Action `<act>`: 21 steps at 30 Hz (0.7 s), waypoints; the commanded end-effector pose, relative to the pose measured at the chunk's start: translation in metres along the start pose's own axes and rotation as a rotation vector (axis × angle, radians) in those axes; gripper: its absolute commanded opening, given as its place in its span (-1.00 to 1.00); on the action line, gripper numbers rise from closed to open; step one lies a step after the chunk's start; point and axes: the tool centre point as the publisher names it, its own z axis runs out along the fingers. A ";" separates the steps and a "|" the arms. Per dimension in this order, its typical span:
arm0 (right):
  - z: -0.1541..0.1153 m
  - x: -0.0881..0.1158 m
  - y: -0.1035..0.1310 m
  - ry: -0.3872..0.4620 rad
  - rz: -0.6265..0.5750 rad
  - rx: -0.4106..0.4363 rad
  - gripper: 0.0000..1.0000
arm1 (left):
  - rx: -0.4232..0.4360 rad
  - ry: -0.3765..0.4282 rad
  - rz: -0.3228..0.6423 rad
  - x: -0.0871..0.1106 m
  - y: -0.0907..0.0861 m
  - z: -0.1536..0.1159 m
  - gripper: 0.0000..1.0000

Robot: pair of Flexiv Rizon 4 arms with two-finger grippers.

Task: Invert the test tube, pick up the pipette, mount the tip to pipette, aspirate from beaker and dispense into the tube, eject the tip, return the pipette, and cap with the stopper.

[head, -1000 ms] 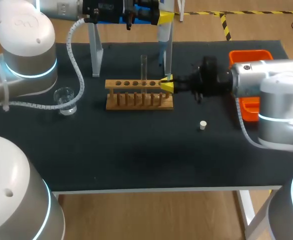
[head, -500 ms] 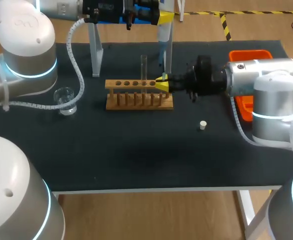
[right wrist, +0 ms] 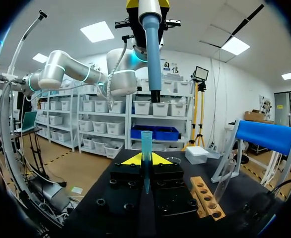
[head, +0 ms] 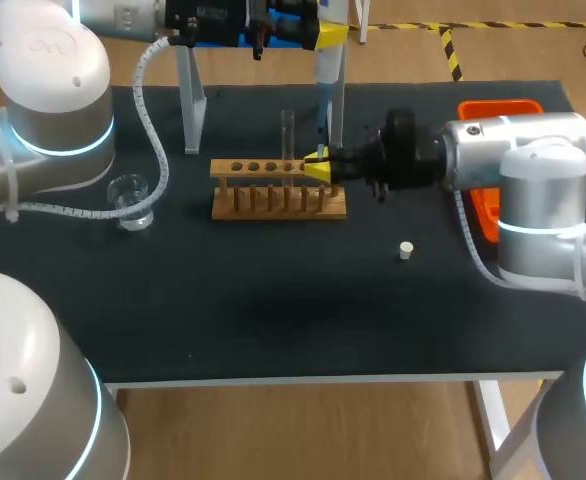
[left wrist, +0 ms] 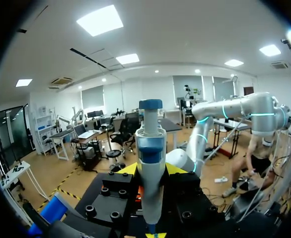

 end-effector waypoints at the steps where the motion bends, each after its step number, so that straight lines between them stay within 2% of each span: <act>1: 0.000 0.001 0.001 -0.001 0.000 0.000 -1.00 | -0.001 0.003 0.000 0.000 0.000 -0.001 -1.00; 21: 0.000 0.002 0.007 -0.003 0.010 -0.018 -1.00 | -0.001 0.003 0.000 0.000 0.000 -0.001 -1.00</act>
